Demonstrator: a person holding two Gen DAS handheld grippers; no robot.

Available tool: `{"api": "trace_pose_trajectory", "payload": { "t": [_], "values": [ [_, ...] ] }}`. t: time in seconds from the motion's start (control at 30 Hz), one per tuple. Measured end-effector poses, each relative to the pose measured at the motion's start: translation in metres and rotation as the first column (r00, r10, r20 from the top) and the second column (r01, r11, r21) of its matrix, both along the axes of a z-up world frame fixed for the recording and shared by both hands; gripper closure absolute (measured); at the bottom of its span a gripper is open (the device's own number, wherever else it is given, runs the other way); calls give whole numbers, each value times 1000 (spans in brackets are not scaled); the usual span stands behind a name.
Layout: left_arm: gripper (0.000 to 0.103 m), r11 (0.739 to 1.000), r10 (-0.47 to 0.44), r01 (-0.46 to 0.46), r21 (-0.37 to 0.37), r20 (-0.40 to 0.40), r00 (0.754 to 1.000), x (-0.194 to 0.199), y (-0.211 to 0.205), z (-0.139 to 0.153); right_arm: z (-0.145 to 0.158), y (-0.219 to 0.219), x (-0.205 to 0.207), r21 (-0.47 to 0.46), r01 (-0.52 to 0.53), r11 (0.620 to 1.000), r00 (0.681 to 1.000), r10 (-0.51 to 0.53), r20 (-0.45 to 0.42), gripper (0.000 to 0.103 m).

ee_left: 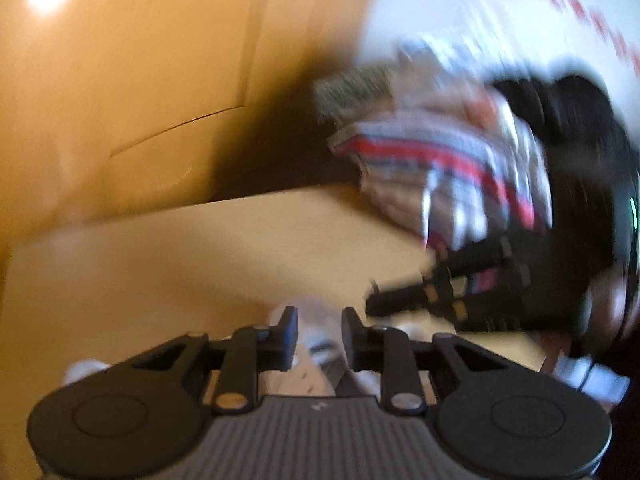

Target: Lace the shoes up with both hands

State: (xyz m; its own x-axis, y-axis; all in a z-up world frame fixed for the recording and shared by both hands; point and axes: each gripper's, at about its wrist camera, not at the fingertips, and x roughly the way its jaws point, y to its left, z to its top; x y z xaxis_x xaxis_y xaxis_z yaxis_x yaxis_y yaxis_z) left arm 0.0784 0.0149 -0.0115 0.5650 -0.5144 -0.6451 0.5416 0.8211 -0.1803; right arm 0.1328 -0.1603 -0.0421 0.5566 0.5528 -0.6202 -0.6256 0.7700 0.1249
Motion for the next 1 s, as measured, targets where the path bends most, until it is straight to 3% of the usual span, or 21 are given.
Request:
{"api": "trace_pose_trajectory", "payload": {
  "t": [0.07,0.17,0.27,0.33,0.4,0.47,0.53,0.6,0.83,0.9,1.0],
  "values": [
    [82,997,-73,74,20,-37,997,-5,-8,-4,-3,2,5,-1,2,1000,1000,-2,-5,101],
    [82,974,-139,141,175,-25,990,-18,-21,-12,-7,5,15,-3,9,1000,1000,-9,-10,101],
    [82,932,-196,193,307,-22,980,-30,-32,-19,-11,8,25,-5,17,1000,1000,-17,-15,101],
    [82,878,-221,202,434,-6,975,-37,-47,-31,-14,10,32,-6,21,1000,1000,-21,-19,101],
    [79,863,-233,213,458,-13,972,-40,-53,-36,-16,12,39,-8,26,1000,999,-26,-22,101],
    [79,845,-228,183,503,30,973,-45,-66,-45,-19,14,45,-9,31,999,999,-31,-26,101],
    [78,863,-158,95,496,87,984,-45,-71,-53,-22,16,52,-10,34,999,999,-35,-30,101],
    [80,862,-123,34,505,144,982,-46,-75,-61,-23,18,54,-12,23,1000,999,-23,-44,101],
    [81,887,-110,-16,462,245,963,-45,-74,-65,-26,25,60,-14,-17,1000,995,16,-95,101],
    [79,892,-116,-2,451,234,965,-42,-74,-60,-27,27,62,-14,-29,999,994,27,-109,101],
    [80,927,-116,54,372,147,982,-36,-57,-35,-24,24,61,-1,-18,1000,994,18,-106,101]
  ]
}}
